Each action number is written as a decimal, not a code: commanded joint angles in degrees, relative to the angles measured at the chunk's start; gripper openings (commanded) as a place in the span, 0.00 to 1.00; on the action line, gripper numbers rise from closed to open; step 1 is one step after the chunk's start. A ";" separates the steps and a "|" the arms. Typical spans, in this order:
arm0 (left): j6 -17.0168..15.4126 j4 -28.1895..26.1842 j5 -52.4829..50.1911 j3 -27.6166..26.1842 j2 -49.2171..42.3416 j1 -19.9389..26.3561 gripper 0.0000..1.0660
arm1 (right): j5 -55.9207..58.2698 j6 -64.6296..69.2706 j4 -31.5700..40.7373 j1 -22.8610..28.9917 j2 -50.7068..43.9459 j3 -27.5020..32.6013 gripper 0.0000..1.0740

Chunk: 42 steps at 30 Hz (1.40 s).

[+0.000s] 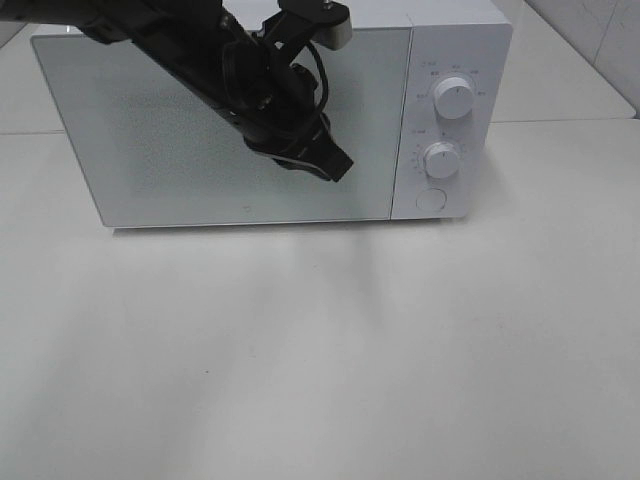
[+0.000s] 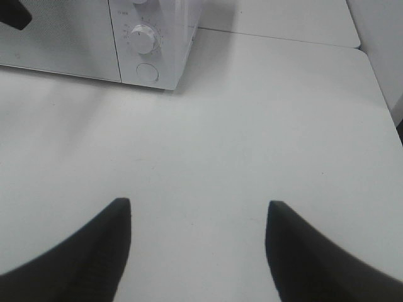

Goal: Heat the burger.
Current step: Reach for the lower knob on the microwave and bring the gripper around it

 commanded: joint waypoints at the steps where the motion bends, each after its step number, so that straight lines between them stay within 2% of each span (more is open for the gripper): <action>1: -13.98 9.51 10.37 -0.23 -2.81 -0.06 0.00 | -0.74 -0.46 -0.23 -0.29 -1.49 0.11 0.56; 2: -16.10 10.71 12.55 -0.23 -3.21 -0.06 0.00 | -0.74 -0.46 -0.23 -0.29 -1.49 0.11 0.56; 3: -16.10 10.71 12.55 -0.23 -3.21 -0.06 0.00 | -0.74 -0.46 -0.23 -0.29 -1.49 0.11 0.56; 4: -19.19 12.32 16.39 -0.23 -3.84 -0.06 0.00 | -0.74 -0.46 -0.23 -0.29 -1.49 0.11 0.56; 5: -19.19 12.32 16.39 -0.23 -3.84 -0.06 0.00 | -0.74 -0.46 -0.23 -0.29 -1.49 0.11 0.56; 6: -21.77 13.58 20.17 -0.23 -4.30 -0.06 0.00 | -0.74 -0.46 -0.23 -0.29 -1.49 0.11 0.56; 8: -22.86 14.09 22.23 -0.23 -4.47 -0.06 0.00 | -0.74 -0.46 -0.23 -0.29 -1.49 0.11 0.56; 9: -25.10 15.64 25.78 -0.23 -4.81 -0.06 0.00 | -0.74 -0.46 -0.23 -0.29 -1.49 0.11 0.56; 13: -27.33 18.05 29.51 -0.23 -5.33 -0.06 0.00 | -0.74 -0.46 -0.23 -0.29 -1.49 0.11 0.56; 14: -29.56 19.14 31.46 -0.23 -5.50 0.46 0.00 | -0.74 -0.46 -0.23 -0.29 -1.49 0.11 0.56; 15: -30.88 19.37 32.60 -0.23 -5.50 0.97 0.00 | -0.74 -0.46 -0.23 -0.29 -1.49 0.11 0.56; 16: -30.88 19.37 32.60 -0.23 -5.50 0.97 0.00 | -0.74 -0.46 -0.23 -0.29 -1.49 0.11 0.56; 17: -32.66 19.42 34.89 -0.23 -5.84 2.41 0.00 | -0.74 -0.46 -0.23 -0.29 -1.49 0.11 0.56; 24: -34.66 19.37 34.84 0.17 -8.65 7.28 0.00 | -0.74 -0.46 -0.23 -0.29 -1.49 0.11 0.56; 26: -34.66 19.54 34.84 3.21 -12.15 10.77 0.00 | -0.74 -0.46 -0.23 -0.29 -1.49 0.11 0.56; 29: -34.66 19.88 34.84 4.13 -13.24 11.57 0.00 | -0.74 -0.46 -0.23 -0.29 -1.49 0.11 0.56; 30: -35.47 20.97 34.84 6.53 -15.18 13.64 0.00 | -0.74 -0.46 -0.23 -0.29 -1.49 0.11 0.56; 35: -37.93 22.80 34.84 11.34 -18.68 17.48 0.00 | -0.74 -0.46 -0.23 -0.29 -1.49 0.11 0.56; 37: -38.50 23.95 34.84 16.56 -23.26 19.54 0.00 | -0.74 -0.46 -0.23 -0.29 -1.49 0.11 0.56; 40: -38.50 24.06 34.84 18.11 -24.64 19.77 0.00 | -0.74 -0.46 -0.23 -0.29 -1.49 0.11 0.56; 42: -38.50 23.95 34.78 23.78 -30.54 19.77 0.00 | -0.74 -0.46 -0.23 -0.29 -1.49 0.11 0.56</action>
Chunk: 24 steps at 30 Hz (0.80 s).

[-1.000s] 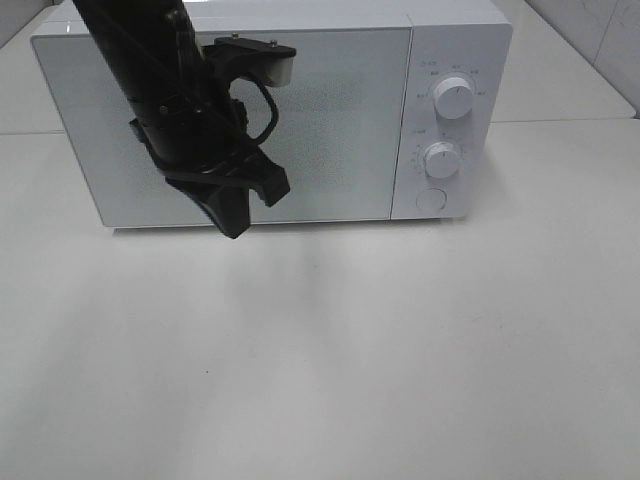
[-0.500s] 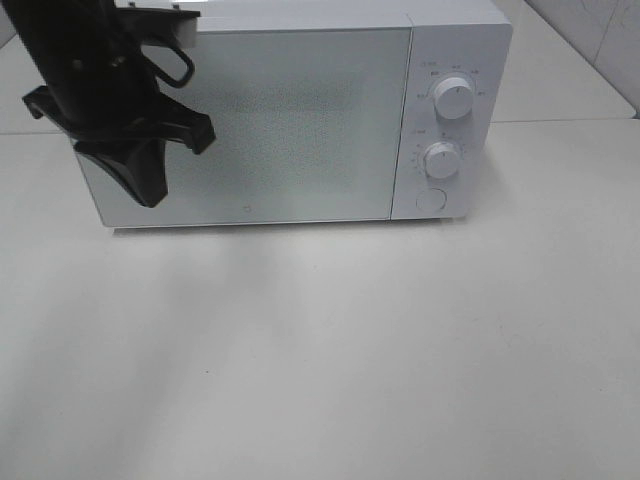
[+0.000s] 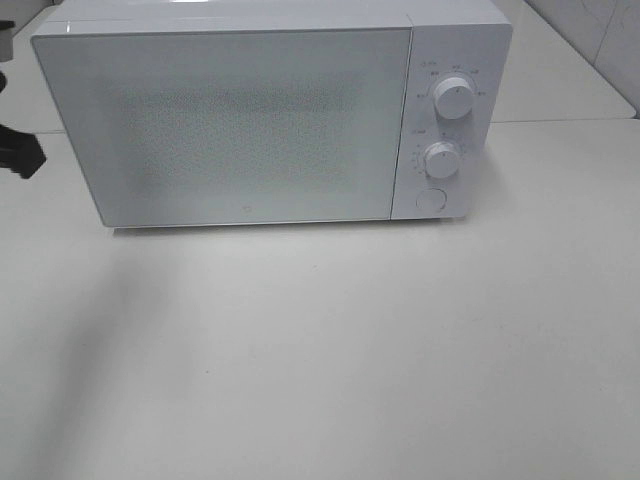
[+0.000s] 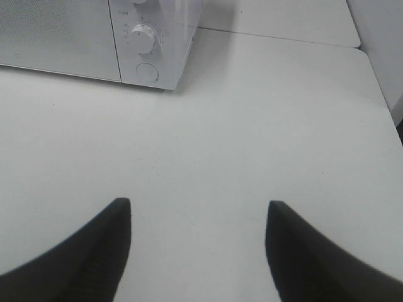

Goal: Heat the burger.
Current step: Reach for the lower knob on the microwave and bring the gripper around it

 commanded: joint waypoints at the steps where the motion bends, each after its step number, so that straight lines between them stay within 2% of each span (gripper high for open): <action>1: -0.57 -0.29 3.95 3.50 -3.90 0.17 0.00 | -0.74 -0.46 -0.23 -0.29 -1.49 0.11 0.56; 6: -0.74 -0.69 2.29 11.12 -14.55 0.17 0.00 | -0.74 -0.46 -0.23 -0.29 -1.49 0.11 0.56; 9: -0.80 -0.74 1.89 12.38 -16.62 0.17 0.00 | -0.74 -0.46 -0.23 -0.29 -1.49 0.11 0.56; 11: -1.78 -0.86 -0.17 16.96 -25.10 0.17 0.00 | -0.74 -0.46 -0.23 -0.29 -1.49 0.11 0.56; 16: -1.60 -0.86 -2.41 21.37 -33.46 0.17 0.00 | -0.74 -0.46 -0.23 -0.29 -1.49 0.11 0.56; 17: -1.60 -0.86 -3.50 23.61 -38.16 0.17 0.00 | -0.74 -0.46 -0.23 -0.29 -1.49 0.11 0.56; 21: -1.60 -0.86 -4.58 26.30 -44.81 0.17 0.00 | -0.74 -0.46 -0.23 -0.29 -1.49 0.11 0.56; 22: -1.43 -0.86 -5.27 28.30 -49.68 0.17 0.00 | -0.74 -0.46 -0.23 -0.29 -1.49 0.11 0.56; 24: -1.20 -0.86 -5.61 29.16 -51.57 0.17 0.00 | -0.74 -0.46 -0.23 -0.29 -1.49 0.11 0.56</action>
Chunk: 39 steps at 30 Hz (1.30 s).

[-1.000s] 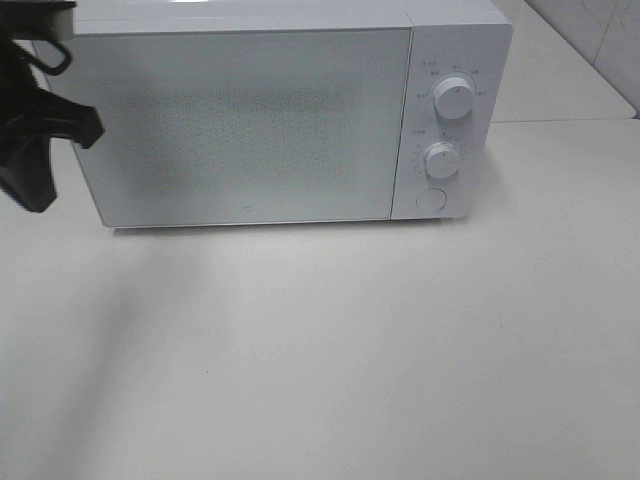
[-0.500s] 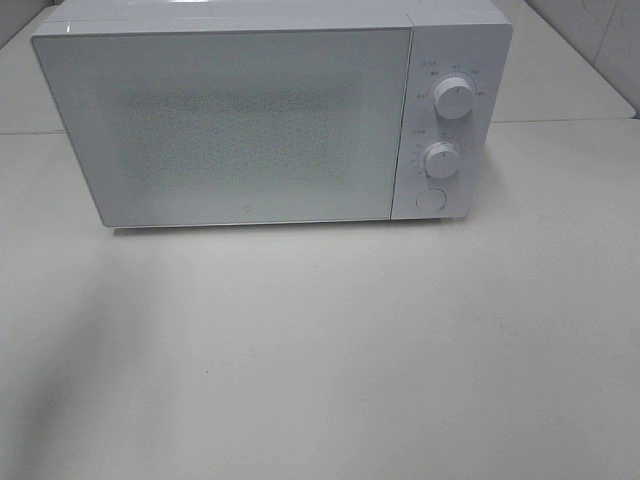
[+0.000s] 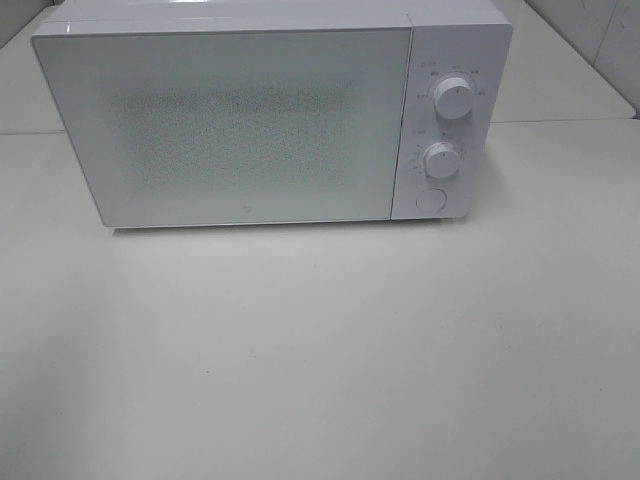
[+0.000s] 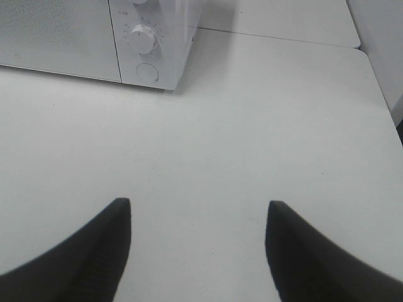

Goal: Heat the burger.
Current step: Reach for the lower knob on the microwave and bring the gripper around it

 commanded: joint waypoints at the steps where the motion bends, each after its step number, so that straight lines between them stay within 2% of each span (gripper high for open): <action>1: 0.52 -0.46 -2.01 3.78 -10.14 0.17 0.00 | -0.74 -0.46 -0.23 -0.29 -1.49 0.11 0.56; 2: 0.52 -0.46 -2.01 3.78 -10.14 0.17 0.00 | -0.74 -0.46 -0.23 -0.29 -1.49 0.11 0.56; 4: 1.15 -0.63 -3.09 5.90 -17.30 0.17 0.00 | -0.74 -0.46 -0.23 -0.29 -1.49 0.11 0.56; 5: 1.15 -0.63 -3.09 5.90 -17.30 0.17 0.00 | -0.74 -0.46 -0.23 -0.29 -1.49 0.11 0.56; 9: 1.15 -0.74 -3.50 8.02 -28.13 0.17 0.00 | -0.74 -0.46 -0.23 -0.29 -1.49 0.11 0.56; 18: 1.15 -1.32 -3.38 8.08 -42.00 0.17 0.00 | -0.74 -0.46 -0.23 -0.29 -1.49 0.11 0.56; 22: 1.55 -1.38 -2.35 8.54 -41.31 0.17 0.00 | -0.74 -0.46 -0.23 -0.29 -1.49 0.11 0.56; 27: 2.58 -1.49 -5.79 11.29 -41.48 0.17 0.00 | -0.74 -0.40 -0.29 -0.29 -1.49 0.11 0.56; 39: 2.58 -0.92 -5.79 11.17 -41.31 0.17 0.00 | -0.74 -0.40 -0.29 -0.29 -1.49 0.11 0.56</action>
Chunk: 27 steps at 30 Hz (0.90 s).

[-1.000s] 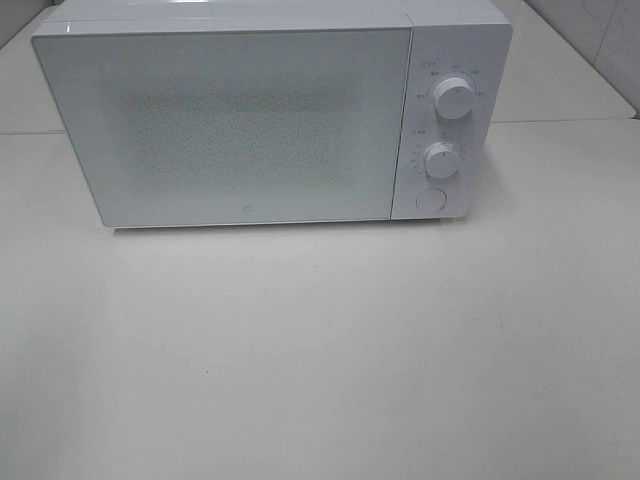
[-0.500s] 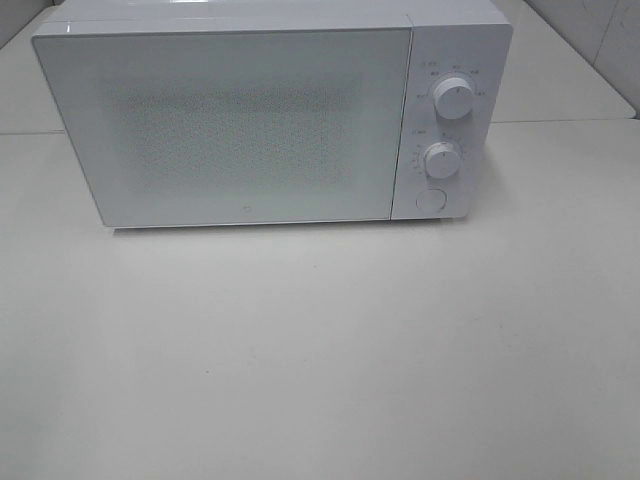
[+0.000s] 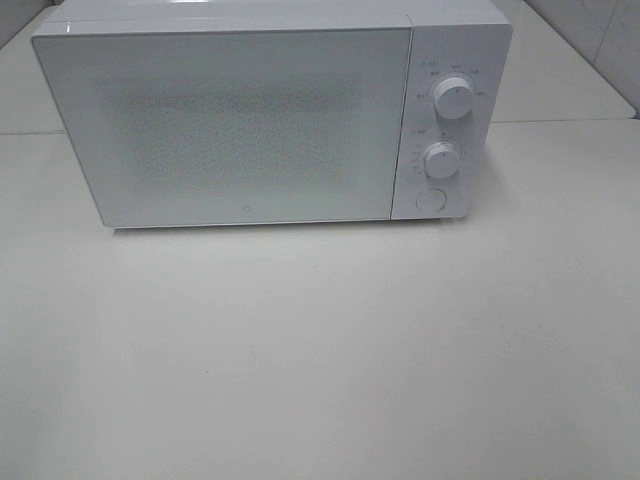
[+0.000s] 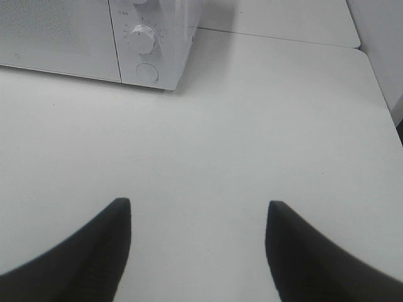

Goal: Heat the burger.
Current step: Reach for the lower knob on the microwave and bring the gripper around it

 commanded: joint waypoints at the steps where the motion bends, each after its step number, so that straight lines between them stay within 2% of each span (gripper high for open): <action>1: 0.00 0.17 -0.97 0.17 -1.09 -0.06 0.00 | -0.74 -0.40 -0.29 -0.29 -1.49 0.11 0.56; 8: 0.23 0.17 -0.92 0.17 -1.20 -0.06 0.00 | -0.97 -0.52 -0.29 -0.29 -1.49 -0.06 0.56; 14: 0.23 0.17 -0.92 0.17 -1.20 -0.06 0.00 | -9.91 -0.40 -0.17 -0.29 2.06 -1.78 0.56; 27: 0.23 0.17 -0.92 0.17 -1.20 -0.06 0.00 | -27.73 -0.40 -0.23 -0.29 21.77 -1.78 0.56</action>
